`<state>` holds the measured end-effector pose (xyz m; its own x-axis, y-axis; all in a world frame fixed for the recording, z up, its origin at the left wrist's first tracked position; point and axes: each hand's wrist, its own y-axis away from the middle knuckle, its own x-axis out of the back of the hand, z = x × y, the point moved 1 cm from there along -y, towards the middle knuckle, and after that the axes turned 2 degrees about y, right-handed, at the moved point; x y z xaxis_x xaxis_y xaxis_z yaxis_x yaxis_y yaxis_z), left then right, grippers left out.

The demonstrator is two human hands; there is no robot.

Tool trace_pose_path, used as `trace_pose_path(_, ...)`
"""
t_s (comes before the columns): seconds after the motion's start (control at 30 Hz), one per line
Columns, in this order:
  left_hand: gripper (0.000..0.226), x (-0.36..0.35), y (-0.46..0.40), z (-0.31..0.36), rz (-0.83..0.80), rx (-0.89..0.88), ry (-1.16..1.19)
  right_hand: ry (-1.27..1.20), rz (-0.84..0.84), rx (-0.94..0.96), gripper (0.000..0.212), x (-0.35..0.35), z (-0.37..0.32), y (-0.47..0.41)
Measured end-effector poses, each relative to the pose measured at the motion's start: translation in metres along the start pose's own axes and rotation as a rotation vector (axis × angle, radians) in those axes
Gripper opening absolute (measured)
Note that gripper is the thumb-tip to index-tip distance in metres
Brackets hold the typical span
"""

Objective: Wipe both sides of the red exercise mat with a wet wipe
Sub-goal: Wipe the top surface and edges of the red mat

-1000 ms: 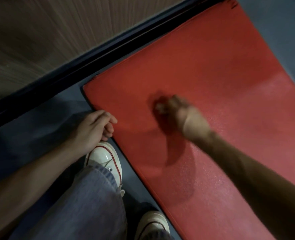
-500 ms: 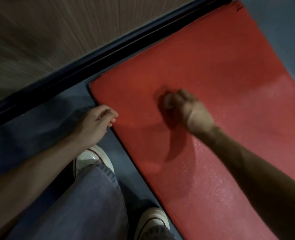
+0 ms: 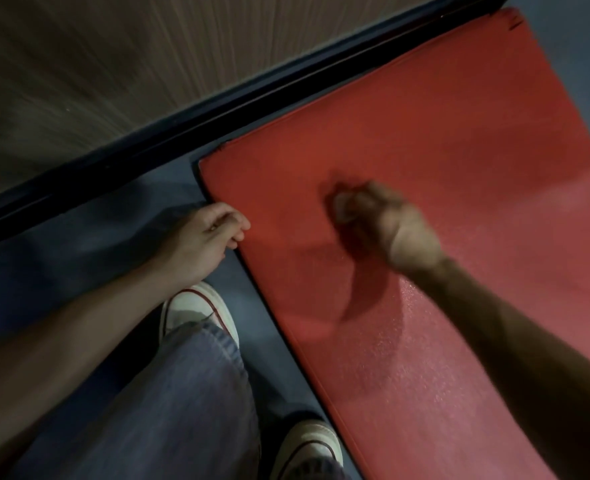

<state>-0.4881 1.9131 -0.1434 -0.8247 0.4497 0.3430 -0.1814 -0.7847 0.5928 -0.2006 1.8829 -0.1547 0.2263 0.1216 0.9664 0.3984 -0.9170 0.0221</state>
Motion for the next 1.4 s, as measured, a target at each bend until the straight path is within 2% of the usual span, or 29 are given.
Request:
trace_pose_path(0.03, 0.023, 0.0, 0.0, 0.0, -0.003, -0.004, -0.004, 0.069, 0.067, -0.124, 0.022, 0.009, 0.022, -0.003)
trace_pose_path(0.1, 0.023, -0.001, 0.002, 0.001, 0.001, 0.0, 0.006, 0.001, 0.178, -0.427, 0.019, 0.02, 0.041, -0.005)
trace_pose_path(0.13, 0.023, -0.001, 0.002, 0.001, 0.008, 0.003, 0.016, -0.012, 0.184, -0.491, 0.022, 0.019, 0.032, -0.007)
trace_pose_path(0.17, 0.024, -0.001, 0.002, 0.001, 0.016, 0.005, 0.025, -0.04, 0.16, -0.45, 0.025, 0.013, 0.014, -0.008)
trace_pose_path(0.27, 0.024, -0.002, 0.005, 0.0, 0.029, 0.005, 0.036, -0.217, -0.033, -0.116, 0.03, -0.012, -0.06, 0.003)
trace_pose_path(0.33, 0.024, -0.001, 0.007, -0.001, 0.04, 0.002, 0.031, -0.196, -0.129, 0.014, 0.031, -0.013, -0.073, 0.01)
trace_pose_path(0.4, 0.024, 0.002, 0.01, -0.004, 0.052, 0.006, 0.03, -0.174, -0.056, -0.054, 0.03, -0.006, -0.053, 0.004)
trace_pose_path(0.47, 0.024, 0.001, 0.011, -0.008, 0.043, 0.019, 0.047, -0.124, 0.081, -0.245, 0.028, 0.006, -0.022, -0.006)
trace_pose_path(0.53, 0.024, 0.0, 0.012, -0.01, 0.033, 0.024, 0.048, -0.108, 0.119, -0.337, 0.026, 0.01, -0.014, -0.012)
trace_pose_path(0.7, 0.02, -0.001, 0.011, -0.013, 0.031, 0.01, 0.031, -0.143, -0.15, 0.0, 0.024, -0.012, -0.072, 0.002)
trace_pose_path(0.77, 0.02, 0.002, 0.011, -0.016, 0.041, 0.008, 0.017, -0.147, -0.1, -0.005, 0.019, -0.007, -0.064, -0.007)
trace_pose_path(0.9, 0.018, 0.003, 0.012, -0.017, 0.058, 0.014, 0.03, -0.067, 0.153, -0.243, 0.017, 0.015, -0.024, -0.031)
trace_pose_path(0.97, 0.016, 0.002, 0.014, -0.016, 0.056, 0.009, 0.015, -0.091, 0.19, -0.276, 0.008, 0.019, -0.022, -0.036)
trace_pose_path(1.07, 0.016, 0.002, 0.016, -0.017, 0.055, 0.008, 0.015, -0.133, 0.027, -0.175, 0.017, 0.008, -0.037, -0.038)
trace_pose_path(1.17, 0.017, 0.002, 0.017, -0.02, 0.044, 0.011, 0.024, -0.141, -0.032, -0.096, 0.027, -0.013, -0.07, -0.024)
trace_pose_path(1.23, 0.019, 0.001, 0.017, -0.023, 0.044, 0.004, 0.028, -0.24, -0.103, 0.048, 0.024, -0.029, -0.105, 0.001)
trace_pose_path(1.3, 0.02, 0.002, 0.018, -0.026, 0.043, 0.0, 0.029, -0.19, -0.188, 0.293, 0.024, -0.031, -0.129, 0.027)
trace_pose_path(1.33, 0.021, 0.002, 0.018, -0.027, 0.04, 0.0, 0.03, -0.175, -0.217, 0.302, 0.026, -0.03, -0.125, 0.03)
trace_pose_path(1.4, 0.02, 0.001, 0.019, -0.027, 0.048, 0.008, 0.03, -0.112, -0.177, 0.182, 0.031, -0.025, -0.095, 0.022)
